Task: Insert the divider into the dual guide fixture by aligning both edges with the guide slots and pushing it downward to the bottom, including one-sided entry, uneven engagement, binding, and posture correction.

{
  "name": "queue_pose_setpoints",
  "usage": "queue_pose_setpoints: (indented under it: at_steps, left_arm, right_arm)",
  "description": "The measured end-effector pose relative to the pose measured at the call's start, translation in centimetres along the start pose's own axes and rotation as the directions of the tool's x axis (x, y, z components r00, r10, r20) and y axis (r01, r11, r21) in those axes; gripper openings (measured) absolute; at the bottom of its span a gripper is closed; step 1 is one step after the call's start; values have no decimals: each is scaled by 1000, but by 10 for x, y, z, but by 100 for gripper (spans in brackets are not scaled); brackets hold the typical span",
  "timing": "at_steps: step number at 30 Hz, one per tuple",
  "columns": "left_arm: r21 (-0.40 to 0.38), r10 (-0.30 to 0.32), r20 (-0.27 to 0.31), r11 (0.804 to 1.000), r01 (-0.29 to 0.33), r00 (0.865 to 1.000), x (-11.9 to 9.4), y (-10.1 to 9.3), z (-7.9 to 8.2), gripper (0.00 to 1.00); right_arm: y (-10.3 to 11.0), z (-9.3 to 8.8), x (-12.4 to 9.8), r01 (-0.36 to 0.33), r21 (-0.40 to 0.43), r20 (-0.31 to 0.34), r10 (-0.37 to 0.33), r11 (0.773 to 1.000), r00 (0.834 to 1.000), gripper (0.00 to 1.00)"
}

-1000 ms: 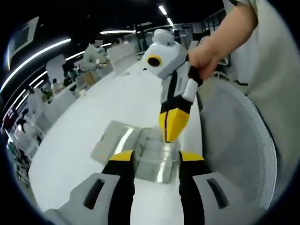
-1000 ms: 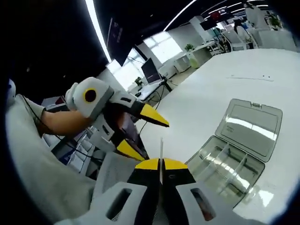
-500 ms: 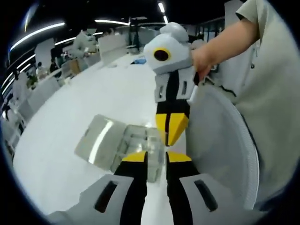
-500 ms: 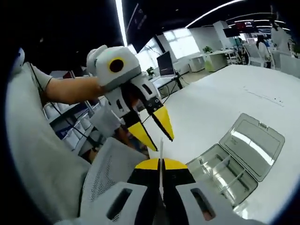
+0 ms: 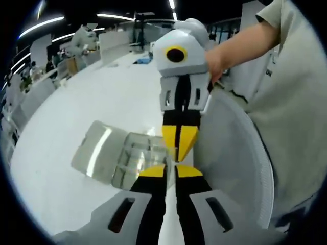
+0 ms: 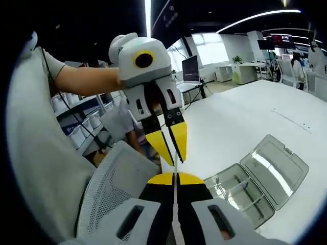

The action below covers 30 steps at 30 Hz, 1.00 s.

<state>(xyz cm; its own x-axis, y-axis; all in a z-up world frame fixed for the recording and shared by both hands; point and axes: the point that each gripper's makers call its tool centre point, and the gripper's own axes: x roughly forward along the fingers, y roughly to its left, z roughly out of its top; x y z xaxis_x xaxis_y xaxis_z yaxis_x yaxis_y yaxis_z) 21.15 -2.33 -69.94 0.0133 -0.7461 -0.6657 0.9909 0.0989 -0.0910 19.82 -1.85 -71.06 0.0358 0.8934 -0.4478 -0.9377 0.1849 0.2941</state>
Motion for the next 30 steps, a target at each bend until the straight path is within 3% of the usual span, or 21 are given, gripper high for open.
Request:
queue_pose_setpoints:
  at_steps: [23,30]
  left_arm:
    - [-39,-86,-142,996,82,986,6,-8,3,0]
    - [-69,-120,-197,992,108,973,9,-12,0,0]
  right_arm:
    - [4,-1,-2,-3,-72,-41,0,997,999,0]
    - [6,-5,-1,-4,-82,-38,1,997,999,0]
